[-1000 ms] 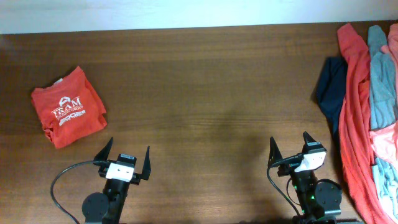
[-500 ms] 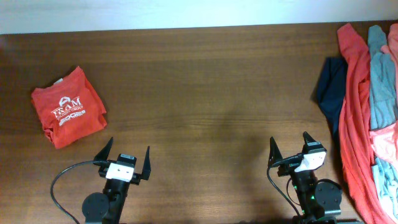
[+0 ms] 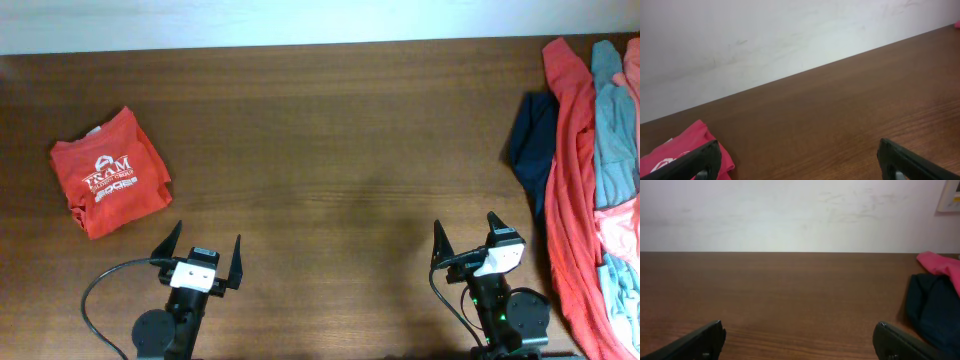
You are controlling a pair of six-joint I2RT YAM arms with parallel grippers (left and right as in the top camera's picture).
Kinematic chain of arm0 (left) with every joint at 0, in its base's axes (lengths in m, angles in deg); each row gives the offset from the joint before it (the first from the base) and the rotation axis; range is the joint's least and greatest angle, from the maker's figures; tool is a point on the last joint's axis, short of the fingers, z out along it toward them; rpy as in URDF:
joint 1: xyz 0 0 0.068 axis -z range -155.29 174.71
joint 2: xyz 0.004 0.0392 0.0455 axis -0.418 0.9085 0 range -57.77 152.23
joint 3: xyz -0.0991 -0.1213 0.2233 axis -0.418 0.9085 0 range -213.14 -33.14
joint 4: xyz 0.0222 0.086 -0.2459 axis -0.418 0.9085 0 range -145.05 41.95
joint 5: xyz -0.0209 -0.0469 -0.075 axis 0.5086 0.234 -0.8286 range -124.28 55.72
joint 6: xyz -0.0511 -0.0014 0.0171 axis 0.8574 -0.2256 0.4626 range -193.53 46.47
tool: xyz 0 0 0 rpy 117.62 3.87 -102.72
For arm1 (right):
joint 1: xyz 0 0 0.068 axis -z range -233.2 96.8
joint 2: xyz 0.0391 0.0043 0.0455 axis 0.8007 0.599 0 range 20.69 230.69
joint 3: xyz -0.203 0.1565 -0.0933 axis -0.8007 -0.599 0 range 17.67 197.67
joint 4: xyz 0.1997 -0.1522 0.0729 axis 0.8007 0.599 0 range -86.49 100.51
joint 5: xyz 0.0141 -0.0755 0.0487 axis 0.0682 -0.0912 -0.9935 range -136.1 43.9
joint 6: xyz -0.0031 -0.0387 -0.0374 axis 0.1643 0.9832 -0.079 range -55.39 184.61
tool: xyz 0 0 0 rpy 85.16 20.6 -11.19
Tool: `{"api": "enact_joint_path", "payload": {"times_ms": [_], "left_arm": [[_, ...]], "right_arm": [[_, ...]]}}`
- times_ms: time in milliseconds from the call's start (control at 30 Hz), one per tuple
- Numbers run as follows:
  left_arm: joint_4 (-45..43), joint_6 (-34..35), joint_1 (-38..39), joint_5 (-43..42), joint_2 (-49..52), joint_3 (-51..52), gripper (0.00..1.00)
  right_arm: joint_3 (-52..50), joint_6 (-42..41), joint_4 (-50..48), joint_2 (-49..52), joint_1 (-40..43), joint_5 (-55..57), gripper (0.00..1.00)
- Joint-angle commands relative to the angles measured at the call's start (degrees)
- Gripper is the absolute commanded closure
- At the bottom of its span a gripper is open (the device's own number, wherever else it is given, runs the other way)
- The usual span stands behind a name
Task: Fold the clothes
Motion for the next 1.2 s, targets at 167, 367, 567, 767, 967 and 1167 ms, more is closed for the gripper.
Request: {"api": "enact_joint_path", "payload": {"times_ms": [167,367,567,767,967,1167], "left_arm": [[0.00,0.81,-0.24,-1.03,-0.39,0.28,0.01],[0.00,0.81,-0.24,-1.01,-0.39,0.28,0.01],[0.00,0.81,-0.24,-1.03,-0.39,0.28,0.01],[-0.02,0.81,-0.24,-1.49,-0.39,0.28,0.01],[-0.26,0.79,-0.24,-1.22,-0.39,0.28,0.01],[0.02,10.40,-0.24,-1.29,-0.39,-0.31,0.01]], "right_arm": [[-0.26,-0.24,0.44,-0.48,0.11,0.70,0.01],[-0.26,-0.24,0.44,-0.48,0.11,0.68,0.02],[-0.26,-0.44,-0.02,-0.48,0.11,0.66,0.01],[-0.26,-0.48,0.31,-0.44,0.11,-0.90,0.01],[-0.20,-0.50,0.31,-0.33,0.11,-0.98,0.01],[3.23,-0.68,4.81,0.42,0.11,0.70,0.01]]}}
